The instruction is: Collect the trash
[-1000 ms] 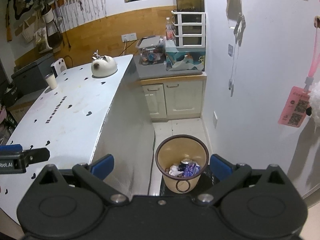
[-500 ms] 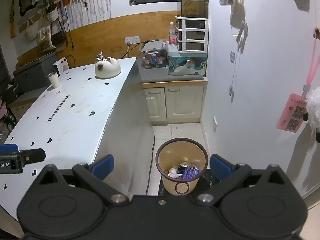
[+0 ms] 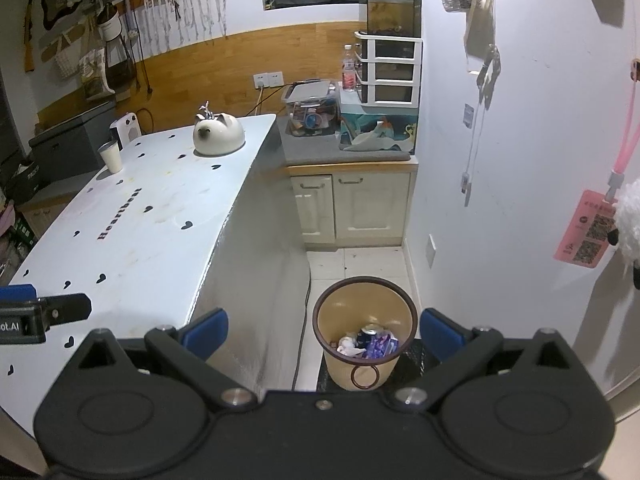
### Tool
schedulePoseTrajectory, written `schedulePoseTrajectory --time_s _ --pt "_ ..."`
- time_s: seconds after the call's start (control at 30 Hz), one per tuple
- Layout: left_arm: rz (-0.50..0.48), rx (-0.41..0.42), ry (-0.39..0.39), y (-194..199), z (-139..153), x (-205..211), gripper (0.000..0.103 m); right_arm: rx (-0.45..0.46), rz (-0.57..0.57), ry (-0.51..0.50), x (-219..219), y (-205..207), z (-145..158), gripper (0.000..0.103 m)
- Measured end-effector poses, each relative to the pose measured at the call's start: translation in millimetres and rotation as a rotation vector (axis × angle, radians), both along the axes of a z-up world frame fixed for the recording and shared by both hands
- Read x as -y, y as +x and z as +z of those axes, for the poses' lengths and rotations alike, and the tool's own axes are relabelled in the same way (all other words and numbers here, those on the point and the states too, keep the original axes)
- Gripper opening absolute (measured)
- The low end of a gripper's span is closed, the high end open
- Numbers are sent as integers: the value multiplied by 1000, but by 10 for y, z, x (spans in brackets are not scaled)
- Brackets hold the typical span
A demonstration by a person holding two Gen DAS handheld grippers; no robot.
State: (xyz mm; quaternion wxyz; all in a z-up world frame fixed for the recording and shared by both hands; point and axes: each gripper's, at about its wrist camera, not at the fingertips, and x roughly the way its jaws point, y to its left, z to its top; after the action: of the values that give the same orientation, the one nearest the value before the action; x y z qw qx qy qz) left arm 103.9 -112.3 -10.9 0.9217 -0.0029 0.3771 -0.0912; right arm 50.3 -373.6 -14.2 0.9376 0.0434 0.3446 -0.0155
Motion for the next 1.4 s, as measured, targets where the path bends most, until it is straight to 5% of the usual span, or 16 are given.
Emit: schedulePoseTrajectory --time_s 1.4 --pt "0 -1 1 7 11 71 103 -8 -5 1 105 18 -23 103"
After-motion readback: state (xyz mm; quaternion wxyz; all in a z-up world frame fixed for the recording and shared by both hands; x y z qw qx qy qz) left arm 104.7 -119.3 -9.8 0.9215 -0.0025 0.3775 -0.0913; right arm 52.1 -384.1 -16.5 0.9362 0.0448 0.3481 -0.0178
